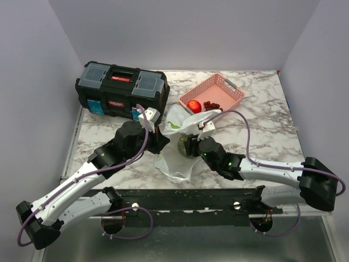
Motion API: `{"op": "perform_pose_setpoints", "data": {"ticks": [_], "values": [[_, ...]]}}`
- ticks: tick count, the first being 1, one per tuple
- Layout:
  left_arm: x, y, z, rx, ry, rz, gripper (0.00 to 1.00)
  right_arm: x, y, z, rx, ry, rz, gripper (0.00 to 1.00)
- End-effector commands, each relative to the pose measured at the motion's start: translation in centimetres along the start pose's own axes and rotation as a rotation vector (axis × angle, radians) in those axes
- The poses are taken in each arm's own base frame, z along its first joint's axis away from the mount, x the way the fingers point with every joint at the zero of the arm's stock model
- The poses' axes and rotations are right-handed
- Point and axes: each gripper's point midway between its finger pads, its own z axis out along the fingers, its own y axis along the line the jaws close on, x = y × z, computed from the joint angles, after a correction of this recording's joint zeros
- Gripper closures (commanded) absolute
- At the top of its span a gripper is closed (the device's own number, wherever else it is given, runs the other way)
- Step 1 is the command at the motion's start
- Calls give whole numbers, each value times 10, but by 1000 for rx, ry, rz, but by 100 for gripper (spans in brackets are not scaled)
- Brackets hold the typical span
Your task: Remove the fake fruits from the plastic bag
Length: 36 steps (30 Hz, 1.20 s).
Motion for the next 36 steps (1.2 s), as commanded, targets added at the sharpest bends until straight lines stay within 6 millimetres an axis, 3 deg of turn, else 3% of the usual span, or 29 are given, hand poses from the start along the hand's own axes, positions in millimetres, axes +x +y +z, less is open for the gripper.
{"op": "perform_pose_setpoints", "data": {"ticks": [1, 7, 14, 21, 27, 32, 36], "values": [[21, 16, 15, -52, 21, -52, 100, 68, -40, -23, 78, 168, -23, 42], [32, 16, 30, -46, 45, -89, 100, 89, -47, -36, 73, 181, 126, 39], [27, 15, 43, -34, 22, -89, 100, 87, -34, -35, 52, 201, 236, 39], [20, 8, 42, -3, 19, -56, 100, 34, 8, -50, -183, 119, 218, 37], [11, 0, 43, 28, 7, -43, 100, -16, 30, -55, -292, -24, 246, 26], [8, -8, 52, 61, 22, -44, 100, -24, 28, -31, -188, -46, 246, 26], [3, -14, 55, 82, 27, -34, 100, -26, 16, -12, -79, -86, 211, 34]]}}
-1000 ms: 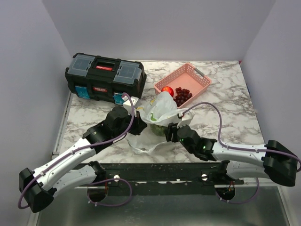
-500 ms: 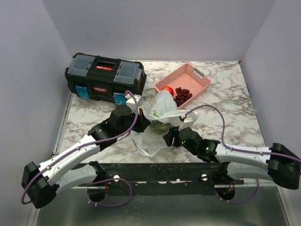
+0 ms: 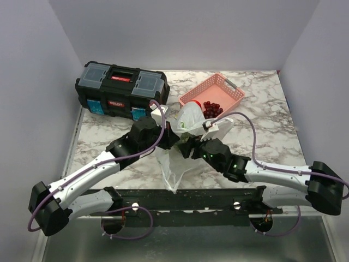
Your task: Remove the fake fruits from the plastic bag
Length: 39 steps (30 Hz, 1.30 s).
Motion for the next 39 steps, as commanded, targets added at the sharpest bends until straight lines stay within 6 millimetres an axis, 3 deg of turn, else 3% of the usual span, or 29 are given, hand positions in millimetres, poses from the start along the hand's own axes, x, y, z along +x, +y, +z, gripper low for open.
{"op": "perform_pose_setpoints", "data": {"ticks": [1, 5, 13, 21, 25, 28, 31, 35, 39], "values": [[-18, -20, 0, 75, -32, 29, 100, -17, -16, 18, 134, -95, -59, 37], [-23, -20, -1, 72, -49, 35, 100, -23, -30, 26, 242, -102, -158, 43], [-28, -23, 1, 76, -38, 66, 100, -31, -32, 34, 264, -131, -238, 44], [-27, -23, -4, 78, -43, 70, 100, -24, -26, 55, 247, -147, -284, 46], [-25, -22, -8, 74, -39, 79, 100, -18, -28, 66, 258, -151, -335, 60], [-25, -21, -10, 71, -42, 77, 100, -15, -26, 70, 240, -141, -360, 80], [-26, -21, -10, 63, -34, 75, 100, -8, -21, 66, 185, -107, -384, 99], [-36, -13, -9, -9, -17, 88, 100, -3, -4, 48, 48, -52, -367, 99], [-43, 7, -9, -113, -33, 73, 100, -1, 24, 21, -140, -13, -318, 99]]}}
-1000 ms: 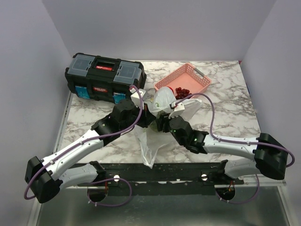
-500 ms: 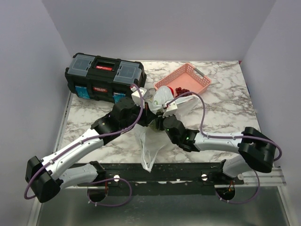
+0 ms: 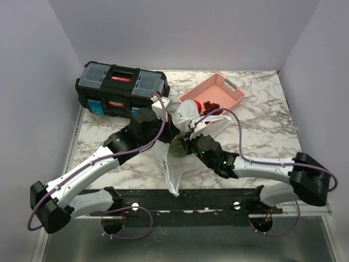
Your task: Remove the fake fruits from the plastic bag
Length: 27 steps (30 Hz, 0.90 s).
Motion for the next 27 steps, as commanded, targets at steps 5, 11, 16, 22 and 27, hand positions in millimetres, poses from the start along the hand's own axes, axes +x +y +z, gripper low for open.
{"op": "perform_pose_setpoints", "data": {"ticks": [5, 11, 16, 22, 27], "values": [[-23, 26, -13, -135, -69, -45, 100, -17, 40, -56, -329, 5, 115, 100], [-45, 21, -32, -121, -173, -51, 100, 2, 40, -66, -359, 66, 97, 99], [-54, 25, -40, -149, -223, -40, 100, 7, 46, -71, -397, 103, 95, 99], [-37, 31, -31, -155, -176, -58, 100, -26, 69, -98, -570, 30, 150, 99], [-32, 19, -23, -89, -132, -41, 100, -50, 85, -115, -685, -14, 153, 99]]}}
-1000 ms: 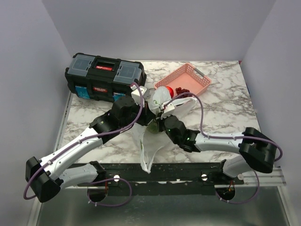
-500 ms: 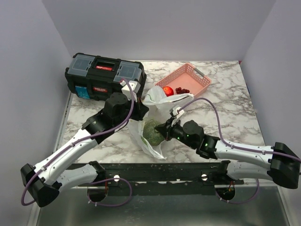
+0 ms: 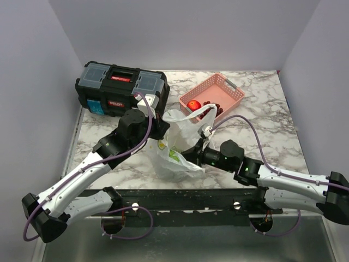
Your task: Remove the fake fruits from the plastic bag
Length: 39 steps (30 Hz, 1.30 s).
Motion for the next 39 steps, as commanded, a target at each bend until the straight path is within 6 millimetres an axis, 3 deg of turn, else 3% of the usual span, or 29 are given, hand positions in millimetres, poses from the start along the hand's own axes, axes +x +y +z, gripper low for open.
{"op": "perform_pose_setpoints", "data": {"ticks": [1, 4, 8, 10, 16, 28, 34, 39], "values": [[4, -11, 7, 66, 32, 10, 100, -30, 35, -6, -153, -65, 5, 99], [12, -17, 6, 109, 67, 17, 100, -53, 30, -9, -104, -140, 19, 99], [22, -11, -1, 104, 61, 6, 100, -75, -2, -15, 96, -231, 53, 99], [25, -7, -6, 91, 56, 3, 100, -86, -9, -22, 140, -273, 74, 99], [26, 17, -10, -28, 36, 10, 100, -103, -7, -43, 139, -355, 108, 99], [12, 42, -3, -196, 34, 64, 100, -134, 8, -74, 74, -469, 237, 99], [-9, 60, -17, -299, -40, 96, 100, -150, -8, -89, 170, -539, 327, 99], [-14, 92, -30, -466, -114, 53, 100, -164, -12, -103, 201, -594, 391, 99]]}}
